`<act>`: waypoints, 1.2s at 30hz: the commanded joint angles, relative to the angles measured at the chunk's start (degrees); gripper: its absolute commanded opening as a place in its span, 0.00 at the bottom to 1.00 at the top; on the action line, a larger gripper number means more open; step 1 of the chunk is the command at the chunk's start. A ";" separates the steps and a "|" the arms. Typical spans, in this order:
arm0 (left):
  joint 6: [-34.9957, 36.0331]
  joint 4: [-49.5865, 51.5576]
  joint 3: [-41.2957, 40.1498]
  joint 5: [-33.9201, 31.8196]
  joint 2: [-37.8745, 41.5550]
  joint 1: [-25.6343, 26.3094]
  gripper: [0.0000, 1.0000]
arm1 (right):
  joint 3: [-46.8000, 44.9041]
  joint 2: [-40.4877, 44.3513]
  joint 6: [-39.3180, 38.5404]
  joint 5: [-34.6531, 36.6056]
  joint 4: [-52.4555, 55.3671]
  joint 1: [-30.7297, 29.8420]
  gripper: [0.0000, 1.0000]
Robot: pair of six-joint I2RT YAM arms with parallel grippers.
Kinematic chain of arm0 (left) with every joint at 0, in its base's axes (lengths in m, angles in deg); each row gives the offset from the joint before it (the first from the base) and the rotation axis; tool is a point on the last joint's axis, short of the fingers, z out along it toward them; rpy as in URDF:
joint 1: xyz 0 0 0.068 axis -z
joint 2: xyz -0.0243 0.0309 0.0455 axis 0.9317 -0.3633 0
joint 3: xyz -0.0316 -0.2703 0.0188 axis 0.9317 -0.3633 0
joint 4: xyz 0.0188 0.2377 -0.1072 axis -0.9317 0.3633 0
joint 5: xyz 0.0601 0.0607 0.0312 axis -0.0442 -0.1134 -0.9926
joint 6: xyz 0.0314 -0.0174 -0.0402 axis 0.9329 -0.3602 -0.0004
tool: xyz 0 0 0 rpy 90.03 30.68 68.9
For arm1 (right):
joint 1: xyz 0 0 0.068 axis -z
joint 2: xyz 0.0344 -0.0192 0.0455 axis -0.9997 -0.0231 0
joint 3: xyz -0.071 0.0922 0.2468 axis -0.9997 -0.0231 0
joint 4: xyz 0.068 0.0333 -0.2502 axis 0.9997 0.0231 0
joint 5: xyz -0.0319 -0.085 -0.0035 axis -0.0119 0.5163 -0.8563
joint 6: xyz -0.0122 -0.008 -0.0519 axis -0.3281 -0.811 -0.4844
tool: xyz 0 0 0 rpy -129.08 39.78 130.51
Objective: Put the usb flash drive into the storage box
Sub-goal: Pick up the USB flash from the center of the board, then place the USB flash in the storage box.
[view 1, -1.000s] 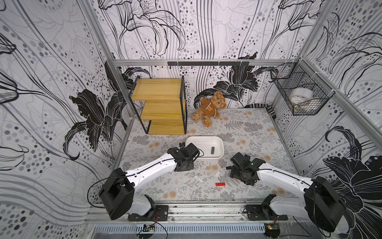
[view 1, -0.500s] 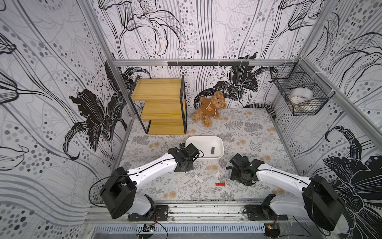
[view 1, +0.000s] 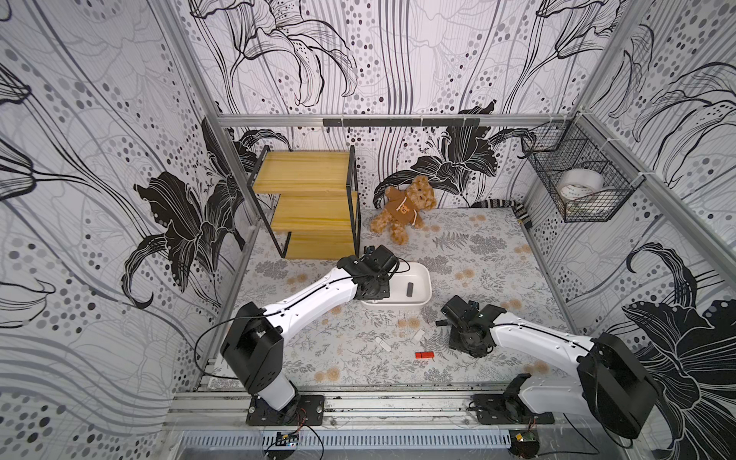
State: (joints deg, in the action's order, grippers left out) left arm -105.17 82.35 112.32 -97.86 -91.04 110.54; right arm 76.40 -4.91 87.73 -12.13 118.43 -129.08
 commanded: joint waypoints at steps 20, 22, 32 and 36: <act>5.15 -3.91 12.74 5.84 -16.52 -0.49 0.00 | 0.62 -3.59 0.24 0.77 1.99 -0.29 0.00; 4.92 -5.01 13.00 6.10 -17.78 -0.54 0.00 | 1.92 -3.01 -0.28 1.83 3.08 -0.29 0.00; 4.48 -6.21 19.66 5.33 -27.63 -0.36 0.00 | 8.81 0.67 -2.21 5.41 9.31 -0.29 0.00; 4.32 -5.68 21.47 5.12 -30.52 -0.33 0.00 | 9.16 1.91 -2.16 5.50 9.78 -0.29 0.00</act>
State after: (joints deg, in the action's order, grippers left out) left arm -100.99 77.58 131.91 -92.49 -120.02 110.28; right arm 84.78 -4.45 86.40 -8.57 124.53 -129.16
